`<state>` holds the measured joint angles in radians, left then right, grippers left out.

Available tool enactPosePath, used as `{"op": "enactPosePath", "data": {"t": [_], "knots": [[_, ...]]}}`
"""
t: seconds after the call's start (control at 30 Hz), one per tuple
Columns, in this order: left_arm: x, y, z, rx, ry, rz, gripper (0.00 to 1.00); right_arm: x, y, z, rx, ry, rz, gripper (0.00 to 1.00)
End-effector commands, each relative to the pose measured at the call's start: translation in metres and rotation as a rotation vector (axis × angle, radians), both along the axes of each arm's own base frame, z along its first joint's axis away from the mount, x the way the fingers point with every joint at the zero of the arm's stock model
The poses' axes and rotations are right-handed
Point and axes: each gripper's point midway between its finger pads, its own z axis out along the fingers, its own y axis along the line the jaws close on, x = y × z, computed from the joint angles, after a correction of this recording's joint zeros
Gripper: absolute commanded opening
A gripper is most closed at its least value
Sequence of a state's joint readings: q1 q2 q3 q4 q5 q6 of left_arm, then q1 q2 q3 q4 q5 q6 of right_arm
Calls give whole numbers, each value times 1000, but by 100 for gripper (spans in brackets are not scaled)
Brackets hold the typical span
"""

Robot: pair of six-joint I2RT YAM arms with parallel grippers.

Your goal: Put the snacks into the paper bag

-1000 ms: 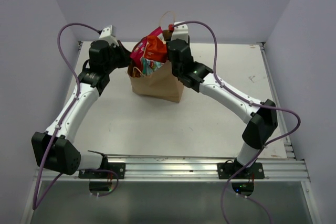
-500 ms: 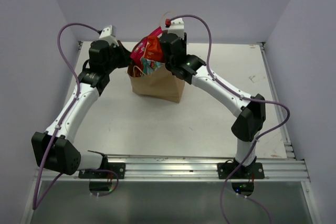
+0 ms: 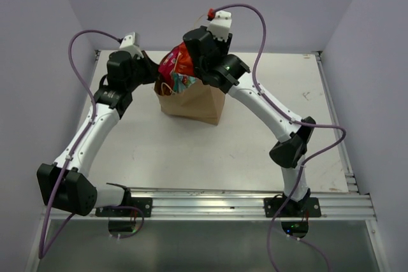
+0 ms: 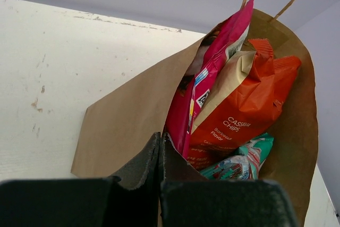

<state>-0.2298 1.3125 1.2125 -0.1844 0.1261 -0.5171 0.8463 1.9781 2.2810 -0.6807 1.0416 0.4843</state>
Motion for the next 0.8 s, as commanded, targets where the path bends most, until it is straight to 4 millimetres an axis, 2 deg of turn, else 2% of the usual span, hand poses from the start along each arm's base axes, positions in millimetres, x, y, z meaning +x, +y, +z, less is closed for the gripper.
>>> {"op": "enactPosePath", "data": {"t": [0.0,0.17,0.33,0.43,0.6,0.77], "knots": [[-7,5,17,-12,-48,21,0,-2,0,-21,5,45,-62,50],[-13,7,18,1,-47,21,0,-4,2,-54,12,103,-95,48],[-16,6,16,2,-45,9,0,-12,-2,-75,1,160,-106,48],[-18,4,13,1,-39,-4,0,-16,2,-75,5,159,-102,48],[-20,0,12,-6,-40,-28,0,-25,3,-64,11,130,-105,48],[-23,-1,12,-9,-43,-40,0,-34,2,-66,10,139,-110,47]]}}
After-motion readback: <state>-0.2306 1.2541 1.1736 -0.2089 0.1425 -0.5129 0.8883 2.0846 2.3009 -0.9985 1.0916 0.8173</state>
